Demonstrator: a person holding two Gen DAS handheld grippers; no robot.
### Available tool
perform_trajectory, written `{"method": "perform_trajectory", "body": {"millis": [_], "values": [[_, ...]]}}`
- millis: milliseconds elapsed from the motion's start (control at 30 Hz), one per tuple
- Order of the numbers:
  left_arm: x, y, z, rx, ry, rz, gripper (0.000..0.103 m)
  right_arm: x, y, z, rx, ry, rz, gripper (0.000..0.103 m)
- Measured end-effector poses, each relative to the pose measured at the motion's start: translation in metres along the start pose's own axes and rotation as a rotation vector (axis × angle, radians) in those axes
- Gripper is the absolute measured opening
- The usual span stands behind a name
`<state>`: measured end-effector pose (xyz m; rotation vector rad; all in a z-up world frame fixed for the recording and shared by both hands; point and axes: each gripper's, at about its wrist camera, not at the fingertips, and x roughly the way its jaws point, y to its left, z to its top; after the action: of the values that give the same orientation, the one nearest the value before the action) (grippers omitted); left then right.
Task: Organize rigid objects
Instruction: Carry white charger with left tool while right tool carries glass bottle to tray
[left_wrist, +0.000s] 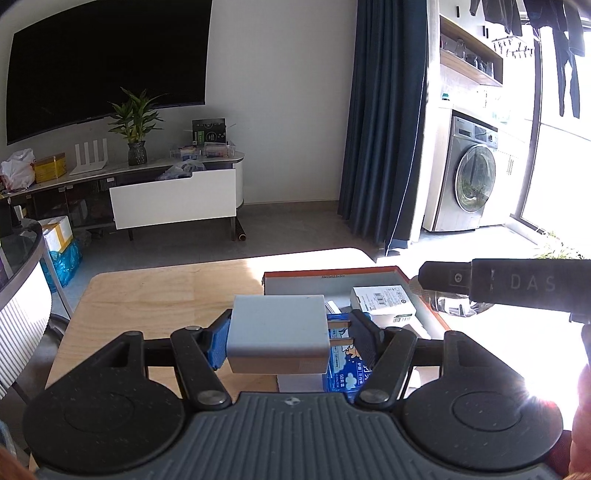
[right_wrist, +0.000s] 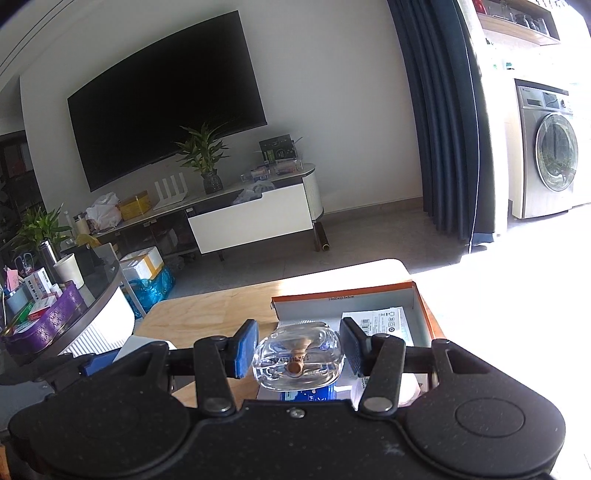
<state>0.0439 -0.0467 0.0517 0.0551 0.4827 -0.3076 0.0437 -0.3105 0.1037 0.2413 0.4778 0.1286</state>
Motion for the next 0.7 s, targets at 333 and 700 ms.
{"method": "perform_trajectory", "body": {"millis": [333,700], "values": [[0.009,-0.013,0.001,0.024,0.013,-0.039,0.066,-0.003,-0.017,0.004,0.012,-0.002,-0.025,0.06],[0.023,-0.022,0.002,0.036,0.036,-0.077,0.066,0.002,-0.03,0.01,0.034,0.012,-0.04,0.06]]}}
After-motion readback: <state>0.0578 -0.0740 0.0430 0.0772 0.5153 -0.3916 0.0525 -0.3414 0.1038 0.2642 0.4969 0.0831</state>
